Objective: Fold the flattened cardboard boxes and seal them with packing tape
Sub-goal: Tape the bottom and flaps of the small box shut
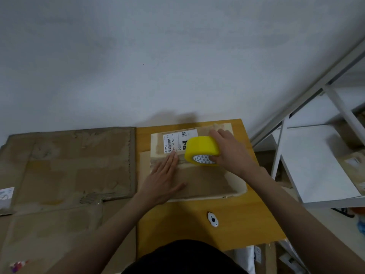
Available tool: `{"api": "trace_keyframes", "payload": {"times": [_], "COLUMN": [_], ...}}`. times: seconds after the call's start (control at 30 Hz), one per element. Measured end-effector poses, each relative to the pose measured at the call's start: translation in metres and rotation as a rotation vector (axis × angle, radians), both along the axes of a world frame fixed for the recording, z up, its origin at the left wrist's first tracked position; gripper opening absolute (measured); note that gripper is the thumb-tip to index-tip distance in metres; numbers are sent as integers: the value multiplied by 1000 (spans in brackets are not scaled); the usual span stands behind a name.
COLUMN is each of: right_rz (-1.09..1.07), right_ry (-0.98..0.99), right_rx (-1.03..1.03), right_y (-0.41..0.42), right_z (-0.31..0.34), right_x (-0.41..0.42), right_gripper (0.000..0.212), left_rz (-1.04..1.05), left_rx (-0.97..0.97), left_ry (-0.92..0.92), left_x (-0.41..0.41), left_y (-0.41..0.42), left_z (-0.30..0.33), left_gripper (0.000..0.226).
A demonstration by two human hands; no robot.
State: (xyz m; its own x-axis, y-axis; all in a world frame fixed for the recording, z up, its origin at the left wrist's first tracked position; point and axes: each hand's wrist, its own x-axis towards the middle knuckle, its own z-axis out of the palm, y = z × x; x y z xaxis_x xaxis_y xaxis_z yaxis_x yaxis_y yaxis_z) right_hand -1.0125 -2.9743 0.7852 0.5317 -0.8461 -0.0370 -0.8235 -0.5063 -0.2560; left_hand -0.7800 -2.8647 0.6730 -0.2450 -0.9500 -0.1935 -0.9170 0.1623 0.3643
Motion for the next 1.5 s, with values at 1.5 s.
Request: {"api": "trace_keyframes", "payload": {"times": [1.5], "right_rz": [-153], "right_ry": [-211], "right_rx": [73], "right_y": [-13], "right_z": [-90], "right_x": [-159], "right_gripper": [63], "left_rz": [55], "left_rx": [140], "left_ry": [-76], "left_x": [-82], "left_y": [-47], "left_z": [-48], "left_gripper": [144]}}
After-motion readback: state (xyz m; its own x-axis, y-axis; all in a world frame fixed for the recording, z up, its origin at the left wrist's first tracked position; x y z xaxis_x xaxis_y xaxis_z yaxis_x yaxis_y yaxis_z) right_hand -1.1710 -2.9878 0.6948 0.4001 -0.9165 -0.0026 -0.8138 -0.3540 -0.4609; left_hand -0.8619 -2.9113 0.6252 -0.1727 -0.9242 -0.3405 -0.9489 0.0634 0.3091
